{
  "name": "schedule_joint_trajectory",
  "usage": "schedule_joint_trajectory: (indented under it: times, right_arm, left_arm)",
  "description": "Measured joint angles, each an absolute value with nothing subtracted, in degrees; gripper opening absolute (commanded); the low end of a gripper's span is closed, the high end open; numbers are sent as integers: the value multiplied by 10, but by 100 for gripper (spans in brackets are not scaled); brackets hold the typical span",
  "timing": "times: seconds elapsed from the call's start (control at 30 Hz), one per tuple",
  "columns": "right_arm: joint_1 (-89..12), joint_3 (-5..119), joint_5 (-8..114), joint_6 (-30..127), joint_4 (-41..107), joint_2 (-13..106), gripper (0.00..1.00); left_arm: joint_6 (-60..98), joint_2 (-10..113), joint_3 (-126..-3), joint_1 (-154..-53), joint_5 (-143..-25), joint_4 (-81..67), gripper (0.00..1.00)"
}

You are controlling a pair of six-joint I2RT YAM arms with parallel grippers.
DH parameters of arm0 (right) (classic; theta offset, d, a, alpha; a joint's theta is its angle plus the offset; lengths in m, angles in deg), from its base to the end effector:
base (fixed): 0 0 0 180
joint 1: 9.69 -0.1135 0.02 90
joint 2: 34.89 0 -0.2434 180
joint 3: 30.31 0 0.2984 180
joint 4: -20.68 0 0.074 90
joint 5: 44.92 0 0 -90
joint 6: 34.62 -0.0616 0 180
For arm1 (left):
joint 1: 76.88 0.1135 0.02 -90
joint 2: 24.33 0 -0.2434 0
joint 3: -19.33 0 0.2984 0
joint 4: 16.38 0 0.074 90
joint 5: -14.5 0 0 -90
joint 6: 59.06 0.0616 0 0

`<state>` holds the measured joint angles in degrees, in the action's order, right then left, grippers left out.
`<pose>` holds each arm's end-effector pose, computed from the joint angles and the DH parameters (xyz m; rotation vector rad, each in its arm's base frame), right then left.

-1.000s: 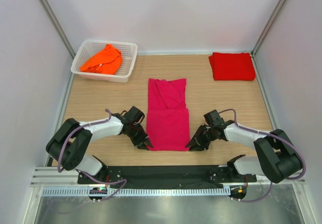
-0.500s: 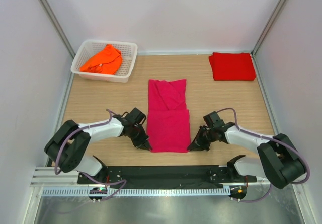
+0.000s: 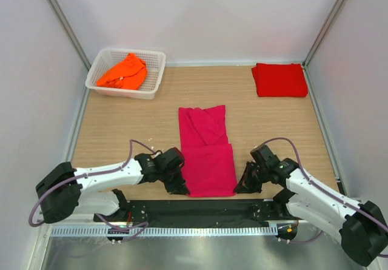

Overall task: Fold and stack the t-shirts
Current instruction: Fold the tshirt

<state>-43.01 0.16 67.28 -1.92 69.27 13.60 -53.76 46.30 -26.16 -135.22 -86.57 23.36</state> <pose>0.1497 0.1263 0.0832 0.5053 2.9674 0.8576 0.1298 -0.2330 0.0946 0.6236 -2.9480 0.7291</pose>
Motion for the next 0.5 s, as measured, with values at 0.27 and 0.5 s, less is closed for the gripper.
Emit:
schedule_joint_trajectory:
  times: [0.27,0.5]
  right_arm:
    - [-418,131,664,20,769,195,1]
    - [-334,331,662,99,790,335,1]
  left_arm:
    - [-544,407,-326,-1315,-824,324,0]
    - [-432,492,-503,-1179,-829,392,0]
